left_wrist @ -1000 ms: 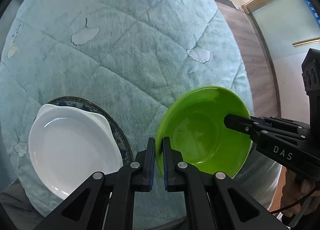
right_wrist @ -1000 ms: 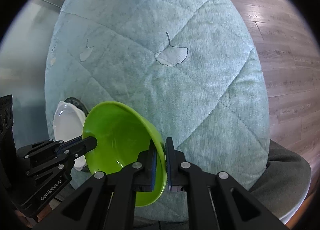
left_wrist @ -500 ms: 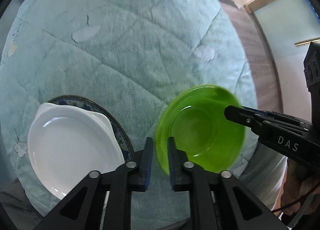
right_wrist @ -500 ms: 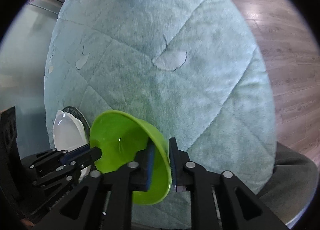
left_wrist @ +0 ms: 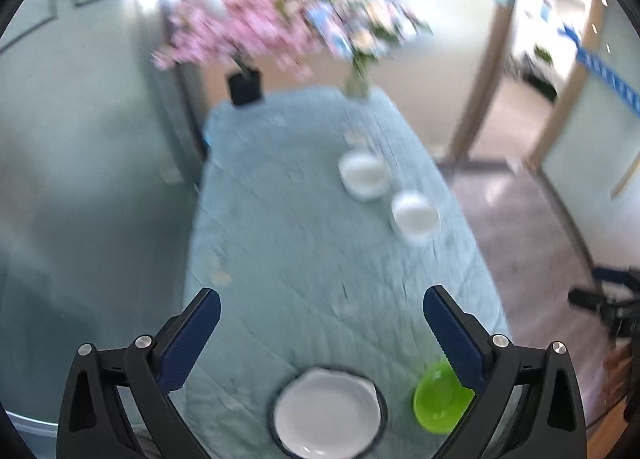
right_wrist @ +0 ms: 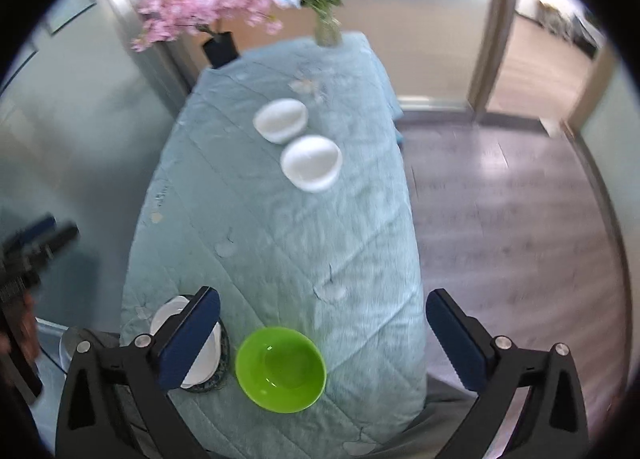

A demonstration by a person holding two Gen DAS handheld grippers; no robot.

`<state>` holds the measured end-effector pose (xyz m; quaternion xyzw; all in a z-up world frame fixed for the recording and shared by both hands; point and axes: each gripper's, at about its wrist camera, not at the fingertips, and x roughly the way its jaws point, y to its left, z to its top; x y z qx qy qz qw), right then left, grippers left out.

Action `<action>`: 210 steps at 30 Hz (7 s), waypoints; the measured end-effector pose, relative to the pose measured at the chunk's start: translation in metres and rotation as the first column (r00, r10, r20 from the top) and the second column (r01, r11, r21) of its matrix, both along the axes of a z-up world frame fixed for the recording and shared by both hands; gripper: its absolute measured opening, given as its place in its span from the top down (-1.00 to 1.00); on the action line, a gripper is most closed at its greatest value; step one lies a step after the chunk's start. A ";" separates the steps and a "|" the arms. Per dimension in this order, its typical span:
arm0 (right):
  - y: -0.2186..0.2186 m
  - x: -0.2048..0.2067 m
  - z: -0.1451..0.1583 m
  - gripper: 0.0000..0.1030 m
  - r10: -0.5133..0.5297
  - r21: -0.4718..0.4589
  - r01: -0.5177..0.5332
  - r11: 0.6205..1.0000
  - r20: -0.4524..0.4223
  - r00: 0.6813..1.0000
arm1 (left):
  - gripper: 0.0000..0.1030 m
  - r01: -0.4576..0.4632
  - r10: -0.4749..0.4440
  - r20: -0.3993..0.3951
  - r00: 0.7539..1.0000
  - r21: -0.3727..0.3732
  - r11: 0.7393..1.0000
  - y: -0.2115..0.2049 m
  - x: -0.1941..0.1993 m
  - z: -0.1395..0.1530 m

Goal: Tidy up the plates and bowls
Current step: 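Lower the green bowl onto the table and open both grippers, then move both grippers to a small white bowl and close on its rim, then lift the white bowl with both grippers and carry it over the green bowl, then lower the white bowl into the green bowl and open both grippers, then move both grippers to the second white bowl and close on its rim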

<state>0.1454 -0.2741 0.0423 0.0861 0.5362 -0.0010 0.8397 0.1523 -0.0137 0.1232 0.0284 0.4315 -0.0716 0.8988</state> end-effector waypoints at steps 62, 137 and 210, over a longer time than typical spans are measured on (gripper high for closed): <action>-0.012 0.411 -0.250 0.44 0.076 0.165 -0.018 0.986 -0.349 0.934 | -0.22 0.182 -0.185 -0.525 0.831 -0.058 0.982 -0.101 0.462 -0.289; 0.041 -0.032 -0.109 0.89 -0.039 0.187 0.095 0.978 -0.283 0.958 | 0.96 0.332 -0.322 -0.538 0.779 -0.080 0.940 -0.127 -0.029 -0.156; -0.015 0.062 -0.072 -0.62 -0.142 0.066 0.146 0.987 -0.066 0.988 | -0.97 0.170 -0.184 -0.144 0.972 -0.105 0.980 -0.082 0.123 -0.082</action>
